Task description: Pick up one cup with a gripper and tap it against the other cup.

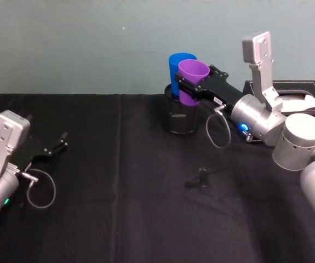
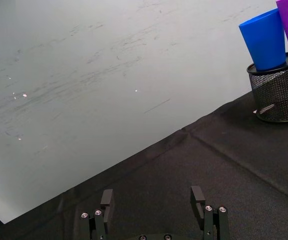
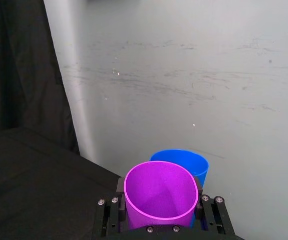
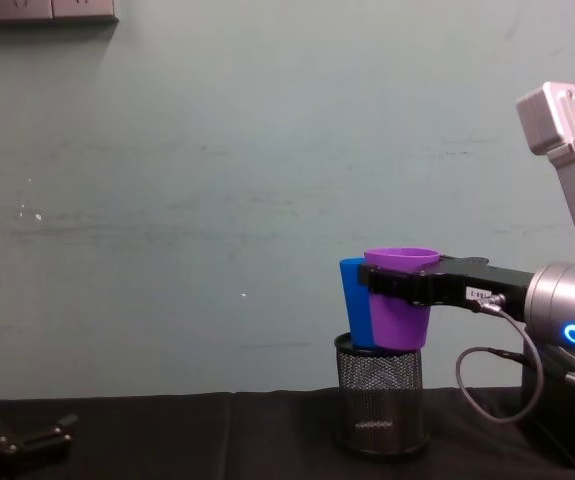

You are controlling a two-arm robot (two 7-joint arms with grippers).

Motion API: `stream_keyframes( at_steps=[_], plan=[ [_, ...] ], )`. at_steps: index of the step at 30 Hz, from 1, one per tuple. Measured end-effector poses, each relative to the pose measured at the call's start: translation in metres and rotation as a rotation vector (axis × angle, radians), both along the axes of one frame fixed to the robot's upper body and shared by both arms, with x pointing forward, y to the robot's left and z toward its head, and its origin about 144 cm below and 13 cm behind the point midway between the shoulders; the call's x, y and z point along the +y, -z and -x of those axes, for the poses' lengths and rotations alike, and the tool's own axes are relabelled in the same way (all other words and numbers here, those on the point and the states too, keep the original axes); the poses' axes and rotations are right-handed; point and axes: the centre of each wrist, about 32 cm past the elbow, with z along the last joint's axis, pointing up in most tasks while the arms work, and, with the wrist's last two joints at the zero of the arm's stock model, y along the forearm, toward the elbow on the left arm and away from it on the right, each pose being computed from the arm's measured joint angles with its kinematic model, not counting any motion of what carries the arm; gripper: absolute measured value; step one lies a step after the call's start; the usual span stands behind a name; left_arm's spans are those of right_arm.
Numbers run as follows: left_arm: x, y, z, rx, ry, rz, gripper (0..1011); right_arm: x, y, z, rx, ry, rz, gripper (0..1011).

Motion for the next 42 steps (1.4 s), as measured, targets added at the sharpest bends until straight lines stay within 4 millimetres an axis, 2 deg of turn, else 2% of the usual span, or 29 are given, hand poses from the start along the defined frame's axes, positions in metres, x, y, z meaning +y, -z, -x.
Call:
stream_keyframes(
  at_steps=[42],
  plan=[
    [0.0, 0.0, 0.0, 0.0, 0.0, 0.0, 1000, 0.0024, -0.0055, -0.0064, 0.009, -0.005, 0.001, 734]
  ],
)
